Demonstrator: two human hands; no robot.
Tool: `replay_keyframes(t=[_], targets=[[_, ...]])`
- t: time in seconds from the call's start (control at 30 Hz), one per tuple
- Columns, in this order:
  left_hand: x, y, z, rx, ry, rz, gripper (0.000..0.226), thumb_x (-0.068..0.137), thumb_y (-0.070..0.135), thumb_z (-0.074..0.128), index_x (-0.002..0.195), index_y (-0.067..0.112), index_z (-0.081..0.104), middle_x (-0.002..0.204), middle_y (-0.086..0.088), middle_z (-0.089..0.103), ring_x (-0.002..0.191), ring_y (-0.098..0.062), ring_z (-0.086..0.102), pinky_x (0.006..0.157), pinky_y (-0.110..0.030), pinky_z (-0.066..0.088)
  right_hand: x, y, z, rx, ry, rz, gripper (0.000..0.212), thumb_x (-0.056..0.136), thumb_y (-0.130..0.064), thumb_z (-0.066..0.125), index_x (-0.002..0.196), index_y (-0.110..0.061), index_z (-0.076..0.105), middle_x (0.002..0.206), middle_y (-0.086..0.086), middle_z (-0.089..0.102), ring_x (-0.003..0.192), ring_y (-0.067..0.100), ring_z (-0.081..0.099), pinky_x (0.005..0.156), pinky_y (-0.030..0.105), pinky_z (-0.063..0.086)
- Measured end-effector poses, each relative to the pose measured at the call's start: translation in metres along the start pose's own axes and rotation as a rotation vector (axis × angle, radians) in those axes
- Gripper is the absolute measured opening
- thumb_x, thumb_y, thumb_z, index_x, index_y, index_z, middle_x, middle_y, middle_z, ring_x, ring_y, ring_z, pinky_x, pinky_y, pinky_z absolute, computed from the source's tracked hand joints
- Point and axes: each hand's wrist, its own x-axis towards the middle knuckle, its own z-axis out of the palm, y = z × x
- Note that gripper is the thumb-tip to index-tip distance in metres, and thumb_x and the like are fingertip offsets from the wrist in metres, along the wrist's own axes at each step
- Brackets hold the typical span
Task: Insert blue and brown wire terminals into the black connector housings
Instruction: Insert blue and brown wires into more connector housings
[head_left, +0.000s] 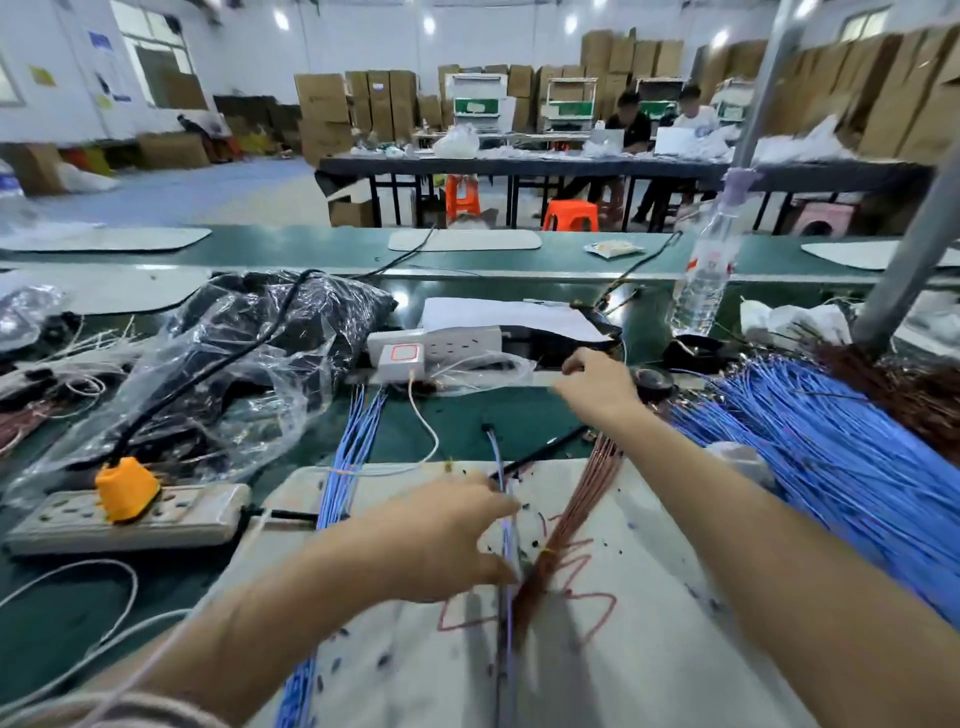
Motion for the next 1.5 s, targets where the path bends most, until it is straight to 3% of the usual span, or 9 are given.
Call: replay_keyframes(t=[0.2,0.33,0.6,0.93,1.07,1.17,1.27,1.37,1.5], targets=[[0.047,0.045,0.029,-0.112,0.179,-0.006,0.033,0.093,0.027,0.053,0.124,0.015,0.055,0.123,-0.009,0.050,0.116,-0.028,0.049,0.092,-0.034,0.042,-0.026,0.026,-0.002,-0.365,-0.206,0.112,0.032,0.071,-0.031,0.074,0.063,-0.014,0.048,0.068,0.007,0.059,0.063,0.026,0.058,0.051,0.027,0.045],[0.057,0.050,0.042,-0.178,0.139,-0.107,0.025,0.092,0.015,0.050,0.116,0.008,0.046,0.117,-0.016,0.045,0.108,-0.036,0.050,0.087,-0.040,0.041,-0.033,0.031,-0.009,-0.232,-0.250,0.218,0.025,0.077,-0.013,0.072,0.062,-0.004,0.054,0.046,0.006,0.060,0.035,0.021,0.057,0.034,0.024,0.044],[0.063,0.059,0.059,-0.415,0.222,0.055,0.026,0.084,0.010,0.060,0.109,0.012,0.053,0.111,-0.008,0.057,0.100,-0.026,0.055,0.069,-0.016,0.033,-0.035,0.036,-0.040,0.017,-0.426,0.339,0.018,0.083,0.003,0.059,0.065,0.002,0.056,0.041,0.008,0.057,0.031,0.016,0.053,0.035,0.018,0.044],[0.058,0.060,0.069,-0.390,0.217,0.202,0.021,0.088,0.008,0.059,0.107,0.011,0.069,0.108,-0.008,0.053,0.104,-0.023,0.052,0.087,-0.021,0.037,-0.030,0.020,-0.062,0.862,0.329,0.104,0.019,0.104,-0.018,0.037,0.085,-0.019,0.042,0.063,0.006,0.064,0.041,0.013,0.050,0.036,0.020,0.038],[0.050,0.044,0.034,-0.434,0.211,0.180,0.026,0.090,0.016,0.062,0.116,0.017,0.067,0.106,-0.003,0.064,0.096,-0.018,0.061,0.086,-0.020,0.045,-0.024,0.010,-0.066,1.106,0.325,0.089,0.017,0.102,-0.013,0.043,0.085,-0.015,0.046,0.055,0.005,0.064,0.038,0.010,0.055,0.038,0.019,0.045],[0.036,-0.010,0.000,-0.538,0.541,-0.008,0.019,0.091,0.011,0.060,0.106,0.016,0.070,0.082,0.011,0.065,0.073,0.005,0.059,0.070,-0.009,0.044,-0.029,0.014,-0.049,1.198,0.159,0.124,0.026,0.102,-0.010,0.041,0.081,-0.006,0.056,0.055,0.003,0.067,0.042,0.007,0.058,0.041,0.016,0.046],[0.021,-0.079,-0.010,-0.297,0.947,-0.391,0.024,0.089,-0.003,0.052,0.097,0.010,0.071,0.091,-0.004,0.067,0.084,-0.013,0.058,0.079,-0.024,0.046,-0.035,0.019,-0.016,1.292,0.059,0.195,0.035,0.105,-0.029,0.030,0.085,-0.011,0.054,0.064,0.009,0.072,0.050,0.017,0.066,0.044,0.019,0.050],[0.016,-0.143,-0.008,-0.211,0.802,-0.807,0.020,0.088,0.003,0.053,0.103,0.004,0.067,0.107,-0.016,0.062,0.094,-0.030,0.056,0.081,-0.037,0.044,-0.035,0.005,0.014,1.369,-0.025,0.247,0.030,0.102,-0.030,0.042,0.084,-0.011,0.054,0.062,0.010,0.070,0.050,0.019,0.067,0.045,0.024,0.053],[0.028,-0.199,-0.005,-0.172,0.494,-0.976,0.021,0.088,0.001,0.049,0.105,-0.004,0.060,0.109,-0.024,0.063,0.102,-0.037,0.060,0.073,-0.036,0.044,-0.039,-0.004,0.042,1.363,-0.119,0.229,0.027,0.098,-0.027,0.049,0.091,-0.005,0.062,0.071,0.010,0.069,0.051,0.012,0.060,0.045,0.023,0.050]])
